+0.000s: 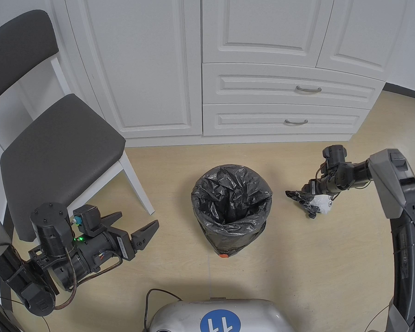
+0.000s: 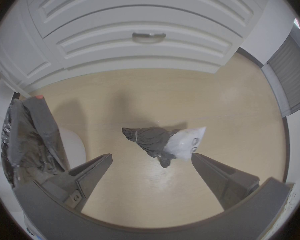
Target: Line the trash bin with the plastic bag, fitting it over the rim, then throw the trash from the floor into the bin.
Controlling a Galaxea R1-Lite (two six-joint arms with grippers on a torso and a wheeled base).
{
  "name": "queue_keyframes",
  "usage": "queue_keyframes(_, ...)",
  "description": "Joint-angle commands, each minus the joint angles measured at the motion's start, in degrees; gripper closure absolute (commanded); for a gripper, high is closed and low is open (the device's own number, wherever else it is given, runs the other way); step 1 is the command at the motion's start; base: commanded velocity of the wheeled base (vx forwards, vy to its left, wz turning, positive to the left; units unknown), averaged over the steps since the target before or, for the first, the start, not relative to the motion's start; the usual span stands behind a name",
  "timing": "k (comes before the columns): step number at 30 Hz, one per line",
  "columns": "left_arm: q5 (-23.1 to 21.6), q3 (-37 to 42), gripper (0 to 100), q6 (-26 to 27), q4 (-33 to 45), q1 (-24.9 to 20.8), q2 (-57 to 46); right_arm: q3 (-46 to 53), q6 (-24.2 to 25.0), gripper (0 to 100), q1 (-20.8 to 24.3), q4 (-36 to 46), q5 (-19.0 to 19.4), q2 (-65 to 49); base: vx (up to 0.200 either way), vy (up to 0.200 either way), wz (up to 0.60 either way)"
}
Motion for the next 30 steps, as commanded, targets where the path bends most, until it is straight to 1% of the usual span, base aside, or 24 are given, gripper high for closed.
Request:
queue_keyframes(1, 0.42, 0.06, 0, -0.17, -0.13, 0.62, -0.28, -9.24, -0.49, 0, -2.44, 0.27, 9.41, 15.11, 0.000, 0.000, 0.00)
queue_keyframes(2, 0.33, -0.11, 0, -0.17, -0.13, 0.62, 0.07, -9.24, -0.49, 0, -2.62, -1.22, 11.69, 15.28, 0.000, 0.000, 0.00)
queue_keyframes(4, 0.33, -0.11, 0, -0.17, -0.39, 0.62, 0.95, -9.24, -0.58, 0, -3.15, -3.60, 13.01, 15.99, 0.000, 0.000, 0.00)
queue_keyframes(5, 0.33, -0.11, 0, -0.17, -0.39, 0.62, 0.95, -9.24, -0.58, 0, -3.15, -3.60, 13.01, 15.99, 0.000, 0.000, 0.00)
queue_keyframes(6, 0.42, -0.20, 0, -0.08, -0.75, 0.53, 2.18, -9.24, -0.58, 0, -3.32, -7.29, 12.92, 17.39, 0.000, 0.000, 0.00)
queue_keyframes(8, 0.42, -0.20, 0, -0.08, -0.75, 0.53, 2.36, -9.24, -0.58, 0, -3.32, -8.87, 12.75, 18.01, 0.000, 0.000, 0.00)
queue_keyframes(9, 0.42, -0.38, 0, -0.08, -0.75, 0.44, 2.54, -9.24, -0.49, 0, -3.41, -13.09, 12.57, 19.06, 0.000, 0.000, 0.00)
queue_keyframes(13, 0.42, -0.64, 0, -0.08, -0.83, 0.53, 2.27, -9.24, -0.49, 0, -3.41, -19.77, 9.76, 20.47, 0.000, 0.000, 0.00)
queue_keyframes(16, 0.42, -0.38, 0, -0.08, -0.83, 0.53, 1.92, -9.24, -0.49, 0, -3.50, -25.04, 8.97, 22.05, 0.000, 0.000, 0.00)
queue_keyframes(20, 0.33, -0.29, 0, 0.01, -0.83, 0.44, 1.66, -9.24, -0.40, 0, -3.59, -29.52, 8.88, 23.37, 0.000, 0.000, 0.00)
queue_keyframes(23, 0.33, 0.24, 0, 0.18, -1.45, 0.27, 1.66, -9.24, -0.31, 0, -3.59, -31.11, 8.97, 24.51, 0.000, 0.000, 0.00)
queue_keyframes(25, 0.33, 0.59, 0, 0.10, -3.56, 0.09, 1.74, -9.24, -0.22, 0, -3.67, -31.90, 8.97, 24.86, 0.000, 0.000, 0.00)
queue_keyframes(26, 0.33, 1.38, 0, 0.10, -8.13, -0.08, 2.36, -9.24, -0.05, 0, -3.85, -32.51, 8.88, 25.04, 0.000, 0.000, 0.00)
queue_keyframes(28, 0.07, 2.70, 0, 0.36, -9.36, -0.17, 1.66, -9.24, 0.65, 0, -4.02, -32.78, 8.88, 25.04, 0.000, 0.000, 0.00)
queue_keyframes(30, -0.02, 3.49, 0, 0.27, -8.83, -0.79, 0.69, -9.24, 1.53, 0, -4.02, -32.78, 8.79, 24.95, 0.000, 0.000, 0.00)
